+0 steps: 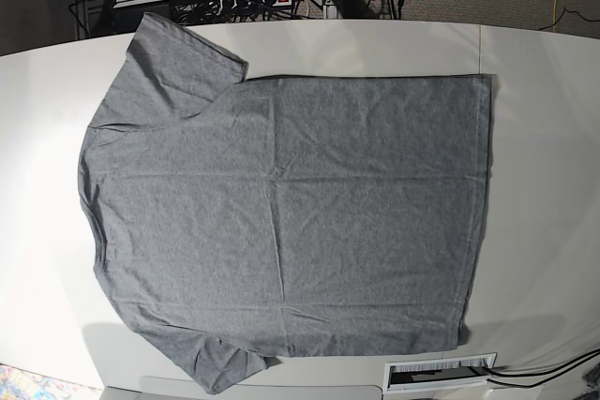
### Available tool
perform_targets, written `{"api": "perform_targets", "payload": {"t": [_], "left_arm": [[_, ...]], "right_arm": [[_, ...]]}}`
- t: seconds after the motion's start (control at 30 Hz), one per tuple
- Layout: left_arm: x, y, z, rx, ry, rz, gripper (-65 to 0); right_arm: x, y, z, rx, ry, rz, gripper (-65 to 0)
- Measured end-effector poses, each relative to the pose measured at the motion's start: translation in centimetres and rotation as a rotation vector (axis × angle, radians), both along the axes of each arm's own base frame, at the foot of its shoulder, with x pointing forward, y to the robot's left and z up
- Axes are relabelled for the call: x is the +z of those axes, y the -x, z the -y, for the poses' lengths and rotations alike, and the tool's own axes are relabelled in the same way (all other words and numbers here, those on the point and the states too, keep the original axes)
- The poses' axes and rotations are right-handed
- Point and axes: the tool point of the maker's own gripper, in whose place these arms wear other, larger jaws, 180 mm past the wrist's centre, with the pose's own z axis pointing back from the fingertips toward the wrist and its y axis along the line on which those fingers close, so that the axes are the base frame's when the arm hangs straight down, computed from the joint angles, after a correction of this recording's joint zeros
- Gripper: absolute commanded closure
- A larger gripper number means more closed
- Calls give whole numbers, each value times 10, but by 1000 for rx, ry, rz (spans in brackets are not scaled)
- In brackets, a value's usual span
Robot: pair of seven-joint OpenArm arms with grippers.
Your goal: Fold the T-shirt properly
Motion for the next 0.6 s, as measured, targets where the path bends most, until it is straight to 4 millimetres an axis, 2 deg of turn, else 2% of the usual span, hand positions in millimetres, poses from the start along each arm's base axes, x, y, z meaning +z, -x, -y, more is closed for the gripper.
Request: {"api": "perform_targets", "payload": {"t": [0.6], "left_arm": [[0,5,0,2,0,-2,0]], "right_arm": [[0,0,0,0,0,0,0]]}}
